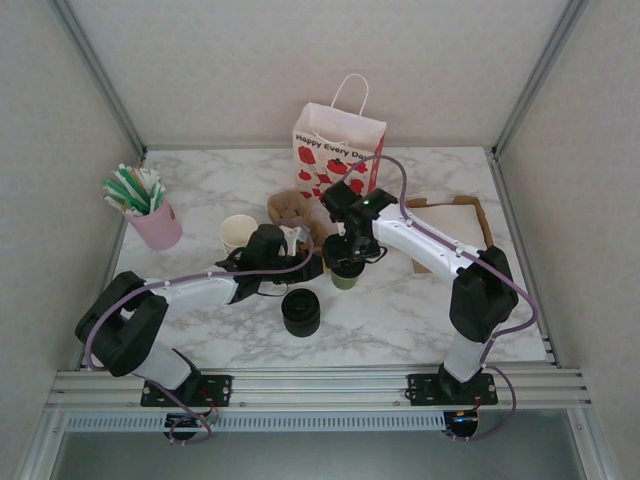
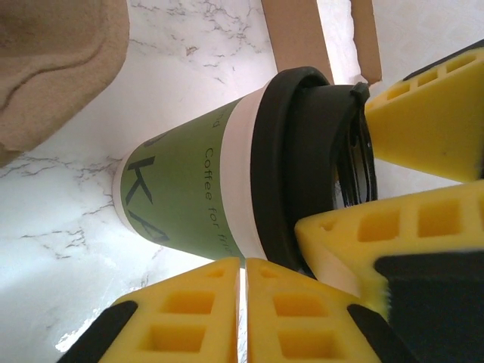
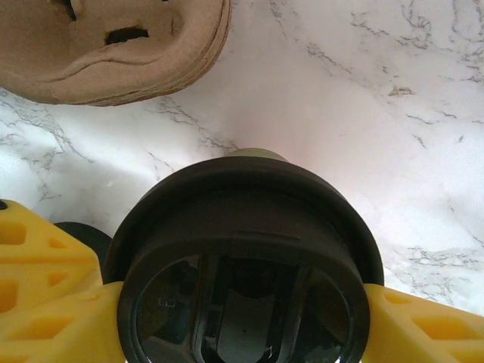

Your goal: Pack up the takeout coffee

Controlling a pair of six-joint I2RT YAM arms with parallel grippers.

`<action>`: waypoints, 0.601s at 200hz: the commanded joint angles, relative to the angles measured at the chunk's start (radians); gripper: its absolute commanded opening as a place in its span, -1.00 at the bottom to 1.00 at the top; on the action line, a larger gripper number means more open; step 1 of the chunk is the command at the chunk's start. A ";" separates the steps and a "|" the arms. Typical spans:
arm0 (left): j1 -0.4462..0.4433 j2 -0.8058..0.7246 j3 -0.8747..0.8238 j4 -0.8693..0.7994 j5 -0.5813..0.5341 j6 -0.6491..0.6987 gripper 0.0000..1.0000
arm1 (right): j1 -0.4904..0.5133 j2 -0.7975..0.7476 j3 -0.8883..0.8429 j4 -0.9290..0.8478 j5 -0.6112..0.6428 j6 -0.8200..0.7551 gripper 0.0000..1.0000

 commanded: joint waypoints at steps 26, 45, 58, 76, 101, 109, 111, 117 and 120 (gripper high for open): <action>0.024 -0.082 -0.013 -0.046 -0.028 0.037 -0.78 | 0.004 0.090 -0.056 -0.073 0.041 0.023 0.45; 0.032 -0.095 -0.012 -0.057 -0.033 0.040 -0.77 | 0.006 0.097 -0.057 -0.080 0.056 0.025 0.45; 0.034 -0.099 -0.014 -0.061 -0.033 0.042 -0.77 | 0.006 0.103 -0.058 -0.083 0.063 0.026 0.45; 0.038 -0.103 -0.014 -0.067 -0.035 0.044 -0.77 | 0.006 0.110 -0.064 -0.082 0.064 0.025 0.45; 0.042 -0.104 -0.012 -0.068 -0.032 0.045 -0.77 | 0.006 0.132 -0.065 -0.081 0.053 0.019 0.46; 0.043 -0.105 -0.010 -0.068 -0.032 0.047 -0.77 | 0.006 0.140 -0.064 -0.080 0.051 0.018 0.46; 0.044 -0.105 -0.010 -0.068 -0.032 0.047 -0.77 | 0.006 0.141 -0.063 -0.080 0.051 0.018 0.46; 0.044 -0.104 -0.009 -0.068 -0.032 0.047 -0.77 | 0.007 0.147 -0.062 -0.080 0.047 0.016 0.46; 0.044 -0.105 -0.008 -0.070 -0.032 0.047 -0.77 | 0.006 0.149 -0.060 -0.082 0.046 0.015 0.46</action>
